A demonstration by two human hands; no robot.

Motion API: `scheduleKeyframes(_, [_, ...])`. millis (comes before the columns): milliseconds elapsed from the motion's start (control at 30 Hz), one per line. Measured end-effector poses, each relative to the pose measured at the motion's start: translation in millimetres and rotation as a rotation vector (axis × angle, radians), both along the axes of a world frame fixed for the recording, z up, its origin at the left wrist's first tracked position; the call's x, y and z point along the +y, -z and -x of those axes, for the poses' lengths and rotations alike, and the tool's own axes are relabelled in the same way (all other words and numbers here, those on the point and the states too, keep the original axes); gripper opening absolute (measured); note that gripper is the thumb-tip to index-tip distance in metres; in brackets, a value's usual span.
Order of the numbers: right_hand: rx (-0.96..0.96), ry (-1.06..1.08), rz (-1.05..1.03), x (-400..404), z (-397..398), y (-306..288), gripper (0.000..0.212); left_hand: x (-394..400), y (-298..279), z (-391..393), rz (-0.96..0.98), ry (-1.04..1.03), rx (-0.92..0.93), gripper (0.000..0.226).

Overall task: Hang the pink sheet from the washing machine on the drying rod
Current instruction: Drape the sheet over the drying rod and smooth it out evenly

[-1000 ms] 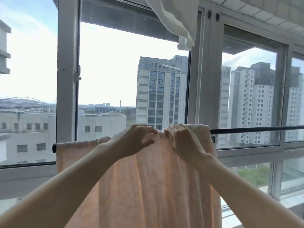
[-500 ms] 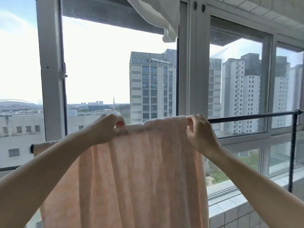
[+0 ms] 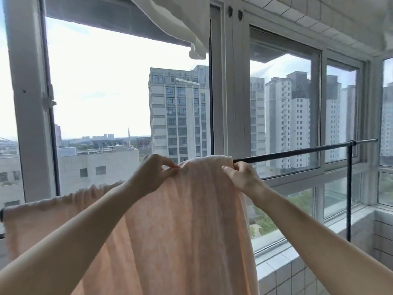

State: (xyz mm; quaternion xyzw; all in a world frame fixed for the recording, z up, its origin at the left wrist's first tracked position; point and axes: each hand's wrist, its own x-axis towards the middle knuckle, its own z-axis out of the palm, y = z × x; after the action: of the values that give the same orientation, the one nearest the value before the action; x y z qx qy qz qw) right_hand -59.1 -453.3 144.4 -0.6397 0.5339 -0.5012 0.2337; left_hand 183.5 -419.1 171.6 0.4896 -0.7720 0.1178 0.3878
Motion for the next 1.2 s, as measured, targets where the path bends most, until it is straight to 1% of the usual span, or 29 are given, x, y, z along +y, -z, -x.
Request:
scheduleKeyframes(100, [-0.024,-0.048,-0.073,1,-6,-3,0.041,-2,1,-5,-0.006,-0.002,0.042,0.015])
scheduleKeyframes(200, [-0.015,-0.057,-0.07,2,-14,-6,0.024,-4,0,-11,-0.046,0.03,0.067,0.012])
scheduleKeyframes(267, [0.033,0.032,-0.01,-3,-18,-9,0.023,-5,0,-14,-0.055,0.04,0.084,0.01])
scheduleKeyframes(333, [0.101,0.168,0.065,-6,-19,-20,0.031,-6,-1,-15,-0.058,0.051,0.1,0.008])
scheduleKeyframes(433, [0.11,0.315,0.159,-13,-17,-50,0.035,-7,-1,-10,-0.056,0.071,0.113,0.006])
scheduleKeyframes(500, [0.137,0.39,0.203,-15,-16,-70,0.031,-9,0,-5,-0.044,0.075,0.109,0.005])
scheduleKeyframes(600, [0.288,0.509,0.323,-11,-26,-72,0.02,-14,2,-2,-0.026,0.085,0.11,0.003])
scheduleKeyframes(700, [0.474,0.459,0.498,-3,-47,-54,0.021,-18,1,-11,-0.034,0.092,0.149,0.004])
scheduleKeyframes(767, [0.531,0.409,0.525,5,-59,-50,0.022,-18,0,-20,-0.054,0.114,0.172,0.003])
scheduleKeyframes(800, [0.521,0.382,0.515,10,-63,-52,0.022,-18,0,-24,-0.064,0.125,0.169,0.006])
scheduleKeyframes(900, [0.401,0.228,0.487,23,-75,-62,0.033,-16,-2,-28,-0.11,0.155,0.14,0.04])
scheduleKeyframes(933, [0.383,0.197,0.489,24,-79,-64,0.036,-14,-2,-27,-0.121,0.154,0.125,0.05])
scheduleKeyframes(1000, [0.358,0.189,0.493,18,-83,-68,0.036,-14,-2,-26,-0.135,0.151,0.111,0.064])
scheduleKeyframes(1067, [0.337,0.221,0.501,10,-84,-72,0.028,-13,-4,-24,-0.15,0.159,0.113,0.072])
scheduleKeyframes(1133, [0.357,0.226,0.535,6,-85,-73,0.02,-14,-4,-22,-0.153,0.157,0.104,0.073])
scheduleKeyframes(1200, [0.472,0.12,0.559,6,-86,-70,0.016,-17,-2,-22,-0.152,0.152,0.092,0.066])
